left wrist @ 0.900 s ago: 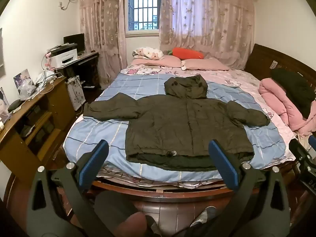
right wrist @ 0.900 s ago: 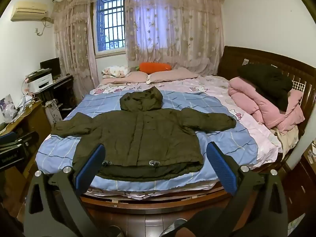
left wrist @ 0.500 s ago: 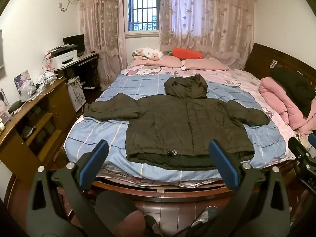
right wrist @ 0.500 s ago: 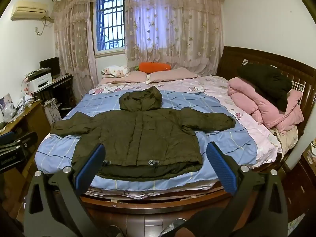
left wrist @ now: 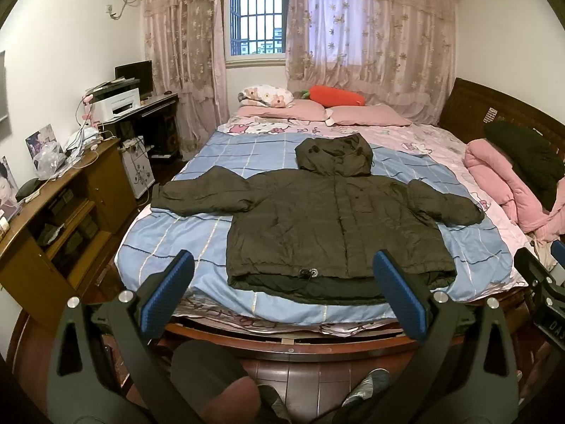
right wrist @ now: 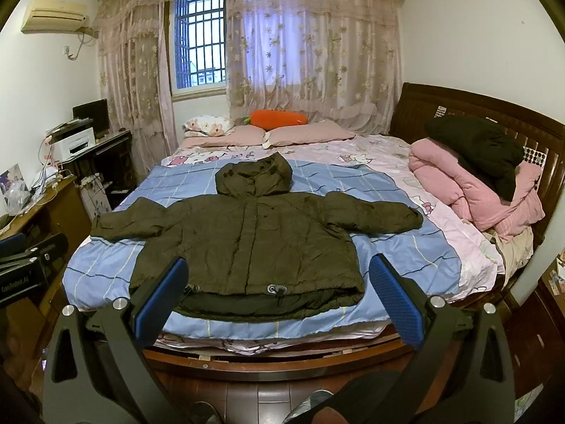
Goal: Fold large clothes
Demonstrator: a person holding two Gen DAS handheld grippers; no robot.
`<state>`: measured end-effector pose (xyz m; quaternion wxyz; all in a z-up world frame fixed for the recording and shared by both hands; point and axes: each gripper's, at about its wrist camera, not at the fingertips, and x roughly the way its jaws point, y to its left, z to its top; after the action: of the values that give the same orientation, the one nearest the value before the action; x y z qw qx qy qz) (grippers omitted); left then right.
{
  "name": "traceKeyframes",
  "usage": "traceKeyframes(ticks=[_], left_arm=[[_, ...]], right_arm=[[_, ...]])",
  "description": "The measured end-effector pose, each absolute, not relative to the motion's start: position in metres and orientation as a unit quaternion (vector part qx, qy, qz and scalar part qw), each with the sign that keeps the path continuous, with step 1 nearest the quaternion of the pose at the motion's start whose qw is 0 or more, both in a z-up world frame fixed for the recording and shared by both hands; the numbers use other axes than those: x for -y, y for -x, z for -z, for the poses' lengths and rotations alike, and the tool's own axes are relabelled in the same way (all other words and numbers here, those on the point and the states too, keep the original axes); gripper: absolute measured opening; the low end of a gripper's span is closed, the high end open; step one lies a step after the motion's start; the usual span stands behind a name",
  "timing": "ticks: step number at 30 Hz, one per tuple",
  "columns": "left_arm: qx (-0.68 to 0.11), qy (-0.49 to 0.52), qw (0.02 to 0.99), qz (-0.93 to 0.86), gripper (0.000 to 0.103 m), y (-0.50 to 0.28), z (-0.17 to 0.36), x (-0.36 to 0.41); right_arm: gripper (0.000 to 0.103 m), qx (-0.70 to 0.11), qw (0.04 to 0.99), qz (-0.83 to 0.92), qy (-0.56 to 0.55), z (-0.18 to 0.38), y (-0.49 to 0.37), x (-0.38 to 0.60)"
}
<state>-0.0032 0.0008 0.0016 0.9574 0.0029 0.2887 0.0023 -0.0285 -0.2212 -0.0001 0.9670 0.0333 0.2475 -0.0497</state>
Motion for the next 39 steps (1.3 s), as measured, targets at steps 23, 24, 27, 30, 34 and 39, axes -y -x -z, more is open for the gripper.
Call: traceKeyframes(ticks=[23,24,27,30,34,39], left_arm=[[-0.288,-0.003,0.958,-0.003,0.101,0.0033,-0.0015,0.0001],[-0.288,-0.003,0.958,-0.003,0.101,0.0033,-0.0015,0.0001],[-0.289,-0.003,0.957,-0.003,0.101,0.0042,-0.0018,-0.0002],[-0.288,-0.003,0.957,-0.004,0.101,0.0043,-0.0019,-0.0001],[-0.288,-0.003,0.958,-0.004,0.101,0.0034,-0.0014,0.0002],[-0.288,-0.003,0.957,-0.003,0.101,0.0033,-0.0013,0.0003]], right_arm=[[0.102,-0.248,0.967,0.051,-0.032,0.0012,0.0267,0.2200],[0.102,-0.248,0.967,0.051,-0.031,0.0008,0.0267,0.2201],[0.102,-0.248,0.967,0.050,-0.032,-0.0003,0.0275,0.2202],[0.102,-0.249,0.967,0.049,-0.031,-0.0014,0.0276,0.2204],[0.102,-0.248,0.967,0.050,-0.032,0.0024,0.0252,0.2183],[0.102,-0.248,0.967,0.050,-0.032,0.0028,0.0253,0.2177]])
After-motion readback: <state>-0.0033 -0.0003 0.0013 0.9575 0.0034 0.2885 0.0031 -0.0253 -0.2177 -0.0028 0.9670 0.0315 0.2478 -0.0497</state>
